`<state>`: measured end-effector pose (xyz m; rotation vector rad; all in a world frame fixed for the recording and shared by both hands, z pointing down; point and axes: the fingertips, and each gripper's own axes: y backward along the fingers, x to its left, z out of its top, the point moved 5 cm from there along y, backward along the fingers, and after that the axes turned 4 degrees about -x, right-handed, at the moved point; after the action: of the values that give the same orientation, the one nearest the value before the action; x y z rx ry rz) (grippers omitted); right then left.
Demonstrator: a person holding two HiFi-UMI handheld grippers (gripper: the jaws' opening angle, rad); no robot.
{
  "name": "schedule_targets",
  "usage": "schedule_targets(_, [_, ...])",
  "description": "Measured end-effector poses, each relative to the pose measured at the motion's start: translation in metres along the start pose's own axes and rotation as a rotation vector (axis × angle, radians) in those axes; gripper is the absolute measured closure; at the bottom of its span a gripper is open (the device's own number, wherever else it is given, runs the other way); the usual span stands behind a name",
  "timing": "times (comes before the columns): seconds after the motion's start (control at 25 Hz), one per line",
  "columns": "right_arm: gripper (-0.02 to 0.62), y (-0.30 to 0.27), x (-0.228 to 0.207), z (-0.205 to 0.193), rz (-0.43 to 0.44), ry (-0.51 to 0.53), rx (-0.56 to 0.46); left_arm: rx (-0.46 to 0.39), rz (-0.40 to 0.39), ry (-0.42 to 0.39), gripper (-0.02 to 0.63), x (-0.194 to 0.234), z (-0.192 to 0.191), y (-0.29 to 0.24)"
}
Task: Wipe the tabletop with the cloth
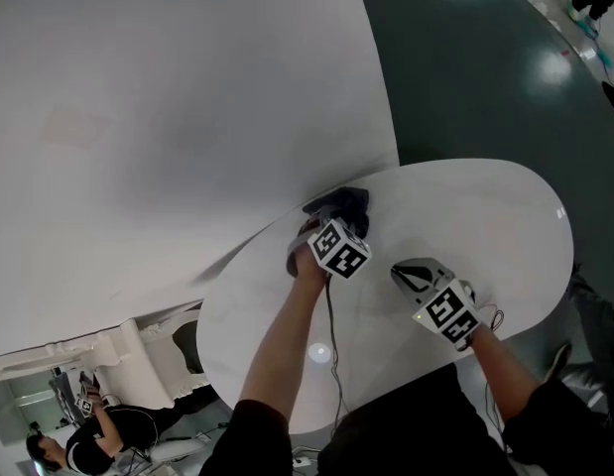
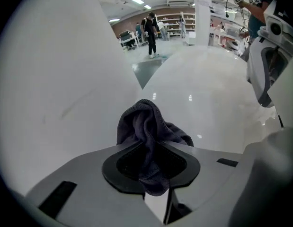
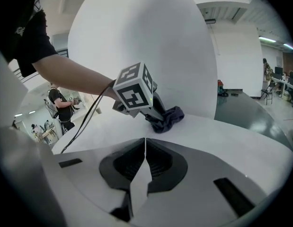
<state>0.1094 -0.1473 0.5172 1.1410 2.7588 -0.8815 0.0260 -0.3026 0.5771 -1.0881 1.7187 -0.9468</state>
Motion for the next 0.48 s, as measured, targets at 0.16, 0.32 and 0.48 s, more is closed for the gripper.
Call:
schedule_targets(0.16, [0.583,-0.006,0.014,-0.005,-0.004,-0.016,-0.022,0.031,0.035,0.062,0.525,0.019,-0.031,0.005])
schedule_targets(0.32, [0.581,-0.012,0.029,-0.005,0.018,-0.018,-0.019,0.037,0.066,0.120,0.528,0.024,-0.059,0.013])
schedule_targets(0.48, [0.581,-0.015,0.044,-0.002,0.032,-0.002,0.001,0.044,0.084,0.132,0.528,0.026,-0.077,0.019])
